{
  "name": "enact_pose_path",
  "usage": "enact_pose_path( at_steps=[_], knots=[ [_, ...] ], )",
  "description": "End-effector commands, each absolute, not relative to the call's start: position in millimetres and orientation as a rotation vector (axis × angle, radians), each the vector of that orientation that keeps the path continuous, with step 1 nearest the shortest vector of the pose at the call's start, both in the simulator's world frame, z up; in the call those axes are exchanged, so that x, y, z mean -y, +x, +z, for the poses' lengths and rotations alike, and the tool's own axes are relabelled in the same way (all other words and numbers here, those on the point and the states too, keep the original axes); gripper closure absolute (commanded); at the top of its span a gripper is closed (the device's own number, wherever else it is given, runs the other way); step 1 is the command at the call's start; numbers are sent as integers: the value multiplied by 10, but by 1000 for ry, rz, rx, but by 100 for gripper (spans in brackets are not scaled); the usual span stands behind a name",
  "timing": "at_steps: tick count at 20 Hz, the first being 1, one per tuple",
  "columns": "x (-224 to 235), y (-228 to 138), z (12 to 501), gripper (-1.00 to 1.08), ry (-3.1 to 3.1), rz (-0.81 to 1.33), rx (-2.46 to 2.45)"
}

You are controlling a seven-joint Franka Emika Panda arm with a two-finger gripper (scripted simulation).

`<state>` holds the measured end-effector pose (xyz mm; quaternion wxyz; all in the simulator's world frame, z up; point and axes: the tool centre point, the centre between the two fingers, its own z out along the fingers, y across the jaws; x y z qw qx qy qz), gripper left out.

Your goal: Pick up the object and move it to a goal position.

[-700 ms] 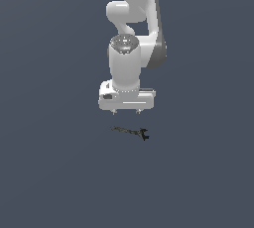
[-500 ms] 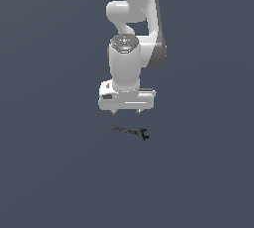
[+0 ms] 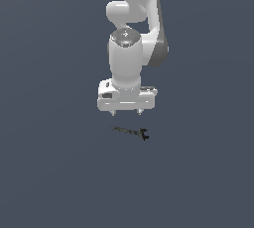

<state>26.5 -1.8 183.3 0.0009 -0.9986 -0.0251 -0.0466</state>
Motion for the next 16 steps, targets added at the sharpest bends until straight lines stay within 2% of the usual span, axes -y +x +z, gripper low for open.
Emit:
enact_pose_path(
  at_steps=[1,16],
  knots=[
    [19,268,1837,-92,-3136,-148,78],
    [7,254,1634,-92,-3132,-119,358]
  ],
)
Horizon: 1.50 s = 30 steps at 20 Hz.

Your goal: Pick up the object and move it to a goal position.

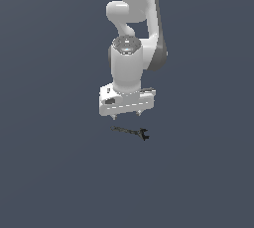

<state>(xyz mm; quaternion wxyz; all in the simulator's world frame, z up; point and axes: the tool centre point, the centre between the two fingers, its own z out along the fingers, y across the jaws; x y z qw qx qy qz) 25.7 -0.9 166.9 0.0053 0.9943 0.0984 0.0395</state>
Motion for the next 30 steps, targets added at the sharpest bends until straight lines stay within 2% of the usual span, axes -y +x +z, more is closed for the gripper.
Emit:
enact_pose_path(
  at_steps=[1,30],
  knots=[
    [5,253,1608,-92,3101,115,-391],
    [-118,137,726,-92,2684,8,-1613]
  ],
)
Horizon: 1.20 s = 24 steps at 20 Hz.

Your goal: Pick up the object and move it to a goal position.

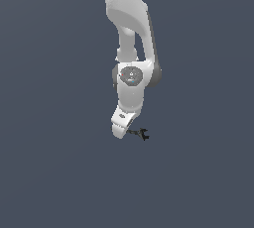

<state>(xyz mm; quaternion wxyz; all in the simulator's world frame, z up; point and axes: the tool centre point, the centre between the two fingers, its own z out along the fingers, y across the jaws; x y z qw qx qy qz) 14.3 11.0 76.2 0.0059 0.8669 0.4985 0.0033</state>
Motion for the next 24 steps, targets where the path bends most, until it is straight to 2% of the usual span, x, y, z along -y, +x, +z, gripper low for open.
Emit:
enact_pose_path(
  at_steps=[1,17,24],
  knots=[
    [-123,133,705,-92,2669,7,-1641],
    [-152,106,565,-92,2569,0,-1809],
    [-155,96,284,-92,2565,0,-1813]
  ],
)
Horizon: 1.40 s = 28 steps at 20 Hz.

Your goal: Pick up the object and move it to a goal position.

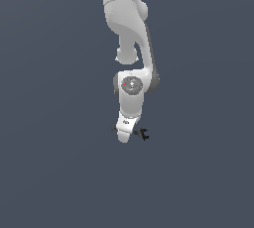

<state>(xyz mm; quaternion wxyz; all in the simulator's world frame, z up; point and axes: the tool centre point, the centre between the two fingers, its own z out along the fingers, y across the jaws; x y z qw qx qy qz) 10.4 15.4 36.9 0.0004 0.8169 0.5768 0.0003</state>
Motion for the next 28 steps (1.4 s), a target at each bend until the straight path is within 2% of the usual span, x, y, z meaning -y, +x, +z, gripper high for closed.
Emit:
enact_pose_path(
  at_steps=[1,8,9,21,28],
  knots=[
    [-156,94,230,-92,2565,0,-1814],
    [-155,104,75,-92,2564,0,-1815],
    [-155,104,75,108,2564,0,-1815],
    [-184,101,105,108,2560,2,-1822],
    [-50,65,297,108,2560,1,-1822]
  ],
)
